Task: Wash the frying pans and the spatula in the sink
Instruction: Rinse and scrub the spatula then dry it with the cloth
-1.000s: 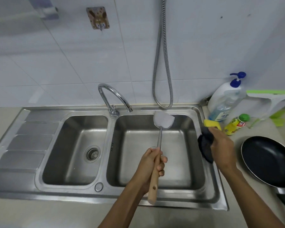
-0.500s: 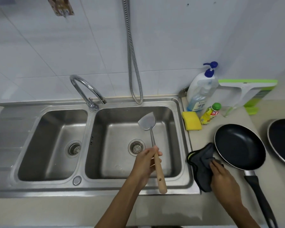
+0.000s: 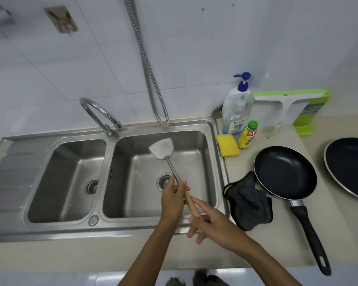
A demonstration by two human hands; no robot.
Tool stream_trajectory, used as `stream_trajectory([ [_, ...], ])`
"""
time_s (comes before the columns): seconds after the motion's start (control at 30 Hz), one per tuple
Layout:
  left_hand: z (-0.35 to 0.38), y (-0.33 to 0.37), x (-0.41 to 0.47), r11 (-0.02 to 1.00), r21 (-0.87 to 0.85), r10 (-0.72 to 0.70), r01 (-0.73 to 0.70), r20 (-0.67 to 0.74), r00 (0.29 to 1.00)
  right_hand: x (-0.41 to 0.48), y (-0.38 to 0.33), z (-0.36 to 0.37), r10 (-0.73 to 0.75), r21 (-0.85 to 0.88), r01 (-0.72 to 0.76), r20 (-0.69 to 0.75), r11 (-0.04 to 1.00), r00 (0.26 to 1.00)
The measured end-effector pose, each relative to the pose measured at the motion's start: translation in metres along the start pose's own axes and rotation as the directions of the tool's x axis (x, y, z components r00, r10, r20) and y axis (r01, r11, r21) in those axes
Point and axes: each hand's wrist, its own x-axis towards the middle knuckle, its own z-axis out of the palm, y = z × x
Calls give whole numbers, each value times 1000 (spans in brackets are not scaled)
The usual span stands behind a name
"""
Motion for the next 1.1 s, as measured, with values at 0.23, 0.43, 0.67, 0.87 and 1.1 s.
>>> stream_trajectory([
  [0.23,20,6,-44,996,-18,88,-87,50,995,-55,3,-2,-112,-7,112,-90,994,990],
  [0.43,71,19,-90,982,-67,188,-179,160,969,-120,19,-25,-156,-25,154,-211,988,965],
  [0.67,167,27,-142,964,-3,255,-264,282,925,-205,48,-80,-147,25,167,-360,986,921],
  [0.87,302,49,-183,965,-35,251,-261,416,874,-278,86,-177,-152,37,195,-496,980,855],
  [1.1,516,60,-249,942,30,261,-335,564,784,-396,142,-330,-113,130,255,-646,958,755],
])
